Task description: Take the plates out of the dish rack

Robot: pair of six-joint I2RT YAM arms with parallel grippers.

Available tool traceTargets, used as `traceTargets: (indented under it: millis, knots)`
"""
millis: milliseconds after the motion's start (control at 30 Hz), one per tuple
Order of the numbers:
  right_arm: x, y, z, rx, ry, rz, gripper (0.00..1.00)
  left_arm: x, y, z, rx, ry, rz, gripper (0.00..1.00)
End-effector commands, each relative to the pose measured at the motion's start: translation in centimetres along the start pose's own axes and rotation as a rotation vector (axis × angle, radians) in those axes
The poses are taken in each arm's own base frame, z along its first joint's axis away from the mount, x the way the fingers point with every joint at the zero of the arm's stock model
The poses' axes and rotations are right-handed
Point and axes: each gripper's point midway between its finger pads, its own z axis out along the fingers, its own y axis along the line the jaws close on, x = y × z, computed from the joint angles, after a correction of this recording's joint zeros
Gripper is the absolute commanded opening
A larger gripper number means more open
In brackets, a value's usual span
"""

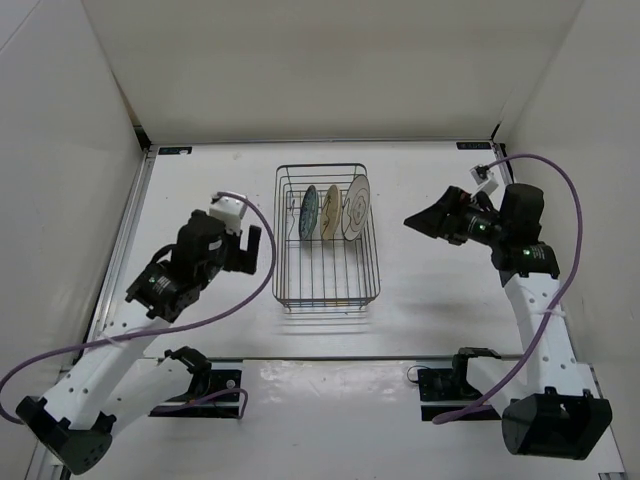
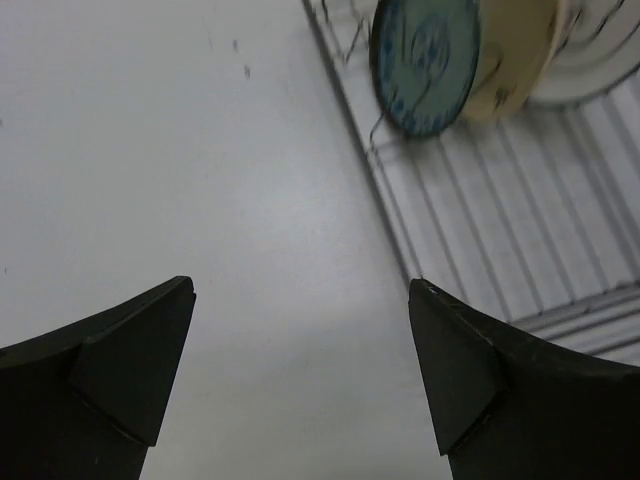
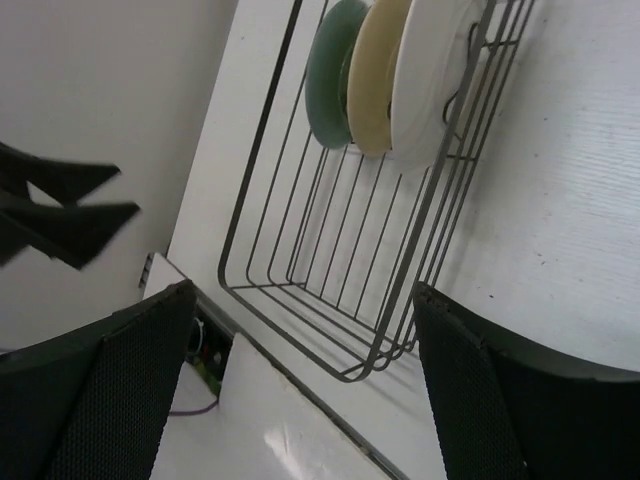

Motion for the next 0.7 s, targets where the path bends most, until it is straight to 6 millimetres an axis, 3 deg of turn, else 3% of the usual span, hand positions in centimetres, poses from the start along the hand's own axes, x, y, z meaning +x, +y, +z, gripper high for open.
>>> traceTargets:
  millis: [0,33,67,100,133,167,233,267,300,333,367,400,433,467,500,533,600,667]
  knots:
    - [-2.0,-0.9,-0.6,0.13,-0.068,0.066,0.9,9.7,0.7,-1.3,0.027,0.348,0.149,0.99]
    - [-2.6,-1.8,-0.4,0.18,-0.105,0.123,0.9,12.9,0.9,-0.7,0.021,0.402,0.172,0.99]
    - [-2.8,-2.3,0.2,0.177,-0.096,0.155,0.9,12.2,0.9,-0.6,0.016,0.338,0.143,0.99]
    - [-3.2,-1.1,1.2,0.073,-0.048,0.171,0.9,12.4,0.9,-0.5,0.009,0.331,0.13,0.99]
    - [-3.3,-1.7,2.3,0.057,-0.002,0.207,0.9,12.4,1.0,-0.7,0.005,0.314,0.101,0.99]
    - [-4.3,-0.9,2.9,0.009,0.015,0.194,0.9,12.4,1.2,-0.8,-0.005,0.306,0.082,0.99]
    - [-3.2,-0.6,5.1,-0.121,0.15,0.297,0.9,12.7,1.7,-1.3,-0.019,0.282,0.07,0.99]
    - [-4.4,0.5,6.2,-0.195,0.109,0.2,0.9,12.9,2.2,-1.5,-0.04,0.267,0.073,0.99]
    - [-4.0,0.3,7.0,-0.189,0.113,0.185,0.9,13.1,3.2,-1.8,-0.09,0.243,0.073,0.99]
    - [-5.9,0.0,7.9,-0.146,0.069,0.132,0.9,13.1,4.1,-1.9,-0.148,0.23,0.048,0.99]
    - [-3.5,-1.1,8.5,-0.013,0.15,0.207,0.9,13.7,4.4,-2.0,-0.17,0.233,0.045,0.99]
    - [-3.5,-1.7,9.0,0.034,0.165,0.113,0.9,13.2,4.8,-2.5,-0.187,0.19,0.023,0.99]
    - [-5.7,-2.3,9.1,0.145,0.121,0.027,0.9,13.1,5.2,-2.6,-0.207,0.176,0.012,0.99]
    - [-4.7,-1.9,9.8,0.162,0.157,-0.01,0.9,13.1,5.1,-2.6,-0.203,0.168,0.011,0.99]
    - [-5.2,-1.6,9.9,0.182,0.156,-0.029,0.9,12.8,5.1,-2.7,-0.198,0.146,0.009,0.99]
    - [-6.3,-2.6,10.2,0.257,0.125,-0.071,0.85,12.8,5.0,-2.7,-0.187,0.146,0.01,0.99]
    - [-6.0,-2.0,11.1,0.281,0.144,-0.105,0.84,13.0,4.6,-2.5,-0.17,0.159,0.015,0.99]
    - [-6.4,-3.0,11.9,0.357,0.128,-0.147,0.74,13.2,4.3,-2.4,-0.151,0.182,0.022,0.99]
